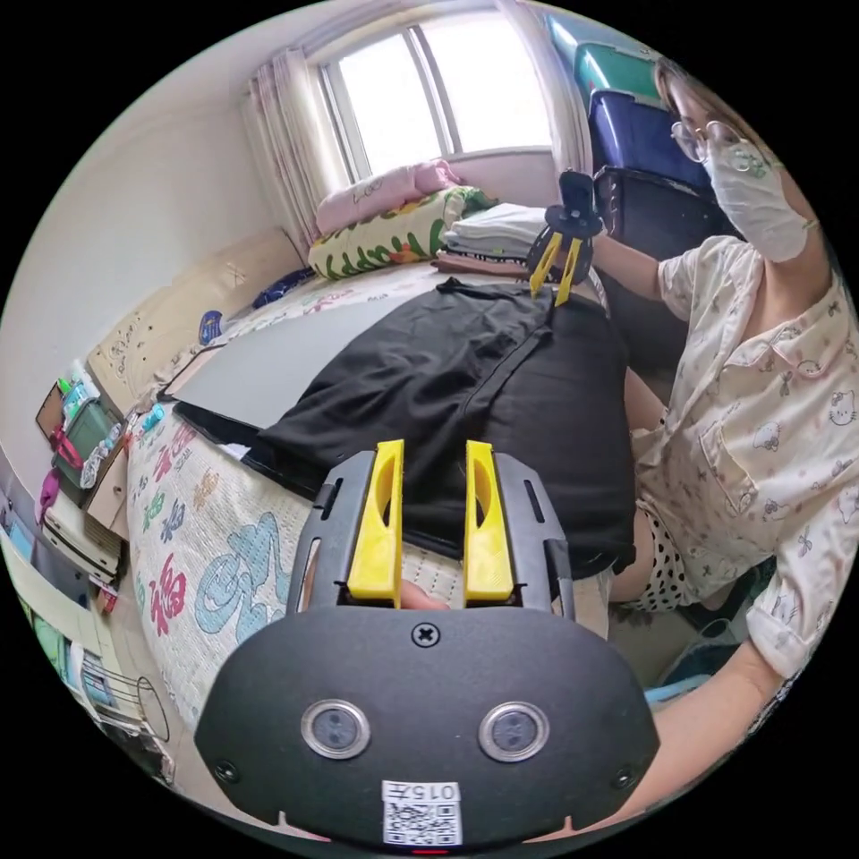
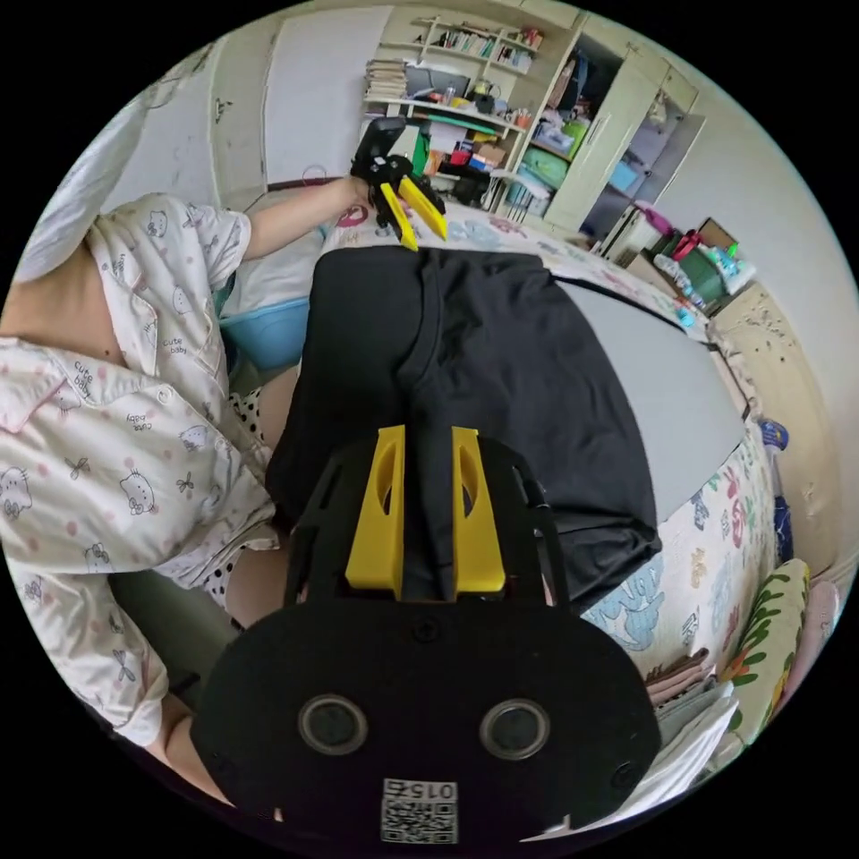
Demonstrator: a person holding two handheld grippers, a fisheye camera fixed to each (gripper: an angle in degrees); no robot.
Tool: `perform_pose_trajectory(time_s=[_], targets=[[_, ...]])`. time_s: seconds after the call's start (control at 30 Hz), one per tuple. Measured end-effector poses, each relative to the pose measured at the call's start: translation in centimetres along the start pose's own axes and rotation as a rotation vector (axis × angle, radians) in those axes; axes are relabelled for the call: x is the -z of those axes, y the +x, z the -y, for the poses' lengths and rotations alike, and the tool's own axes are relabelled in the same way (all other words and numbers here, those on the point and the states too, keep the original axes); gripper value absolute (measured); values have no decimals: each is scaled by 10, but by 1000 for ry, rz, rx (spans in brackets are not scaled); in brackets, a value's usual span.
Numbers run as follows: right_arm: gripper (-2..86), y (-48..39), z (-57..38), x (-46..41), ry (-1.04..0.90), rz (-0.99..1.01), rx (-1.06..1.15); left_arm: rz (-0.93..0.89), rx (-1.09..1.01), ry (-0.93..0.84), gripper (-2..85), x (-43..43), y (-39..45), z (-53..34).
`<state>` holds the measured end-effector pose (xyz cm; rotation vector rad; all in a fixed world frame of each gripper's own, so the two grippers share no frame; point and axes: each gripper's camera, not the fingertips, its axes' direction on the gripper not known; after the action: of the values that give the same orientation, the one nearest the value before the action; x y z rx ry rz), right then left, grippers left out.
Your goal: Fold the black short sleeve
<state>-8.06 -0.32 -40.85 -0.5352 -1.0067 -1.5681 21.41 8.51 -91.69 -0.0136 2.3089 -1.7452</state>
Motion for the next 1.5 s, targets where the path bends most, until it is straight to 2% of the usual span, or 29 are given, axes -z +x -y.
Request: perform_pose_trajectory(time_s=[0.1,0.17,0.23,0.33,0.4,0.5,0.67,0.73,0.83,0.87,0.93,1.1,1.17,1.27,1.3,1.33,1.37,1.43,1.5], targets=[[80,3,16,-7,-27,18,-36,16,-42,-98,91,-47,7,25],[21,0,28,-7,-42,-86,-78,30,-50,-98,63,-67,7,38],[6,-1,36,-7,-54,-126,-93,65,-44,-97,32,-79,3,44],[-5,14,53,14,-24,-182,-158,40,-4,-26,11,-84,-16,54],[-8,40,65,41,31,-276,-233,95,61,58,6,-80,-42,65],[-9,120,93,89,148,-440,-383,192,212,201,5,-79,-110,102],[-2,341,168,118,285,-642,-716,400,478,331,12,-138,-238,224],[8,413,191,99,255,-617,-806,495,567,311,23,-178,-273,258],[86,488,211,54,113,-568,-970,606,734,167,90,-248,-313,285],[122,489,218,47,93,-542,-947,601,715,121,105,-266,-313,289],[134,466,225,42,106,-466,-833,585,626,76,110,-278,-294,291],[106,351,215,50,145,-304,-561,359,399,21,109,-274,-200,263],[77,316,210,63,145,-339,-524,349,367,14,105,-261,-166,258],[26,323,208,77,126,-406,-545,385,368,-4,94,-261,-170,264],[23,328,208,79,121,-379,-555,354,381,-21,93,-265,-176,265],[41,333,208,82,128,-279,-557,245,390,-52,104,-274,-183,269],[62,328,210,84,137,-147,-504,132,375,-63,111,-281,-177,273],[92,308,219,82,122,-13,-387,33,301,-38,118,-285,-146,281],[102,288,231,74,78,-43,-304,-13,195,-52,120,-292,-112,299]])
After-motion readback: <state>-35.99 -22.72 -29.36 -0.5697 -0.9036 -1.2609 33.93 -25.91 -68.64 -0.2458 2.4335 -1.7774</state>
